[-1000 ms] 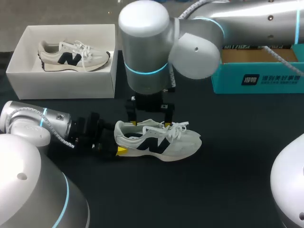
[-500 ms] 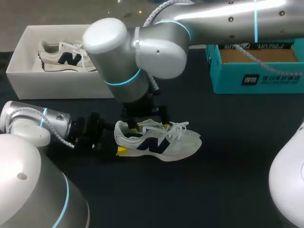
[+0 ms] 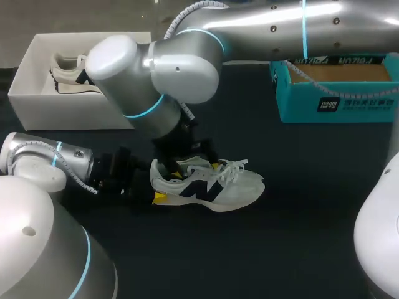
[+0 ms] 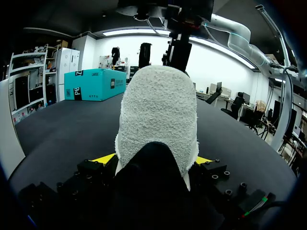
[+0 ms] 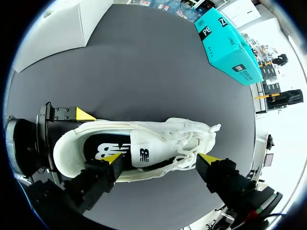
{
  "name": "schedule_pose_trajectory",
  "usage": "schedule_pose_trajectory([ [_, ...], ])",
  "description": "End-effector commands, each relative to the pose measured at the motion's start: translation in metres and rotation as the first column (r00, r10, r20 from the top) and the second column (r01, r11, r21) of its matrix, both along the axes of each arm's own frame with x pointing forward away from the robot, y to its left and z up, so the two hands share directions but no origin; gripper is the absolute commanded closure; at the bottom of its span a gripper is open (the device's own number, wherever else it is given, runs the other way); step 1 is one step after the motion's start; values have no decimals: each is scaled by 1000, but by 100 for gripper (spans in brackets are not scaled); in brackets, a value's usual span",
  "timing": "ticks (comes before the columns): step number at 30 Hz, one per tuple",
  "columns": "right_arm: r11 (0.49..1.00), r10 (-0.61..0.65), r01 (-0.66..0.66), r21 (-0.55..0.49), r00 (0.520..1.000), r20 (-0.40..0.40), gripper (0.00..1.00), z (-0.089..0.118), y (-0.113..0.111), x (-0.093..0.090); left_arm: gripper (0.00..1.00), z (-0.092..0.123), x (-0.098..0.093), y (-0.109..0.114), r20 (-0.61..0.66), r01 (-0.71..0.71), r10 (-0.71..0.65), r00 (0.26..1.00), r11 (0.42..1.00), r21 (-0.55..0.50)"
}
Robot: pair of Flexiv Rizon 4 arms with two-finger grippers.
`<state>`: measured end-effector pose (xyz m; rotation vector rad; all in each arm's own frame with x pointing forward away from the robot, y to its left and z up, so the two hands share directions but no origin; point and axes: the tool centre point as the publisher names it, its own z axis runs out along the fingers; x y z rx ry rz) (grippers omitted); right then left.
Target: Take the shoe out of the shoebox, open the shoe tongue, remove and reinsert the insole, then place the shoe into the shoebox
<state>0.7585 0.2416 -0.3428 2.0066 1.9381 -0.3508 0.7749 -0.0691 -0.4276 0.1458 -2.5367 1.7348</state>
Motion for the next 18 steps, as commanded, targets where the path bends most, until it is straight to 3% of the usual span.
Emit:
schedule_pose_trajectory([
  [1,990,-84,88,-106,996,43,0,-11,9,-6,100,-3,2,0,-2,1,-1,1000,1000,2],
  [13,974,-142,149,-173,988,55,0,-11,-17,3,100,-3,2,0,-2,1,-1,1000,1000,2],
  [14,973,-149,157,-170,987,58,6,-8,-19,3,100,-3,2,0,-2,1,-1,1000,1000,2],
  [17,972,-158,167,-166,985,66,51,0,-24,5,100,-3,2,0,-2,1,-1,1000,1000,2],
  [18,972,-160,169,-163,985,68,52,1,-25,5,100,-3,2,0,-2,1,-1,1000,1000,2],
])
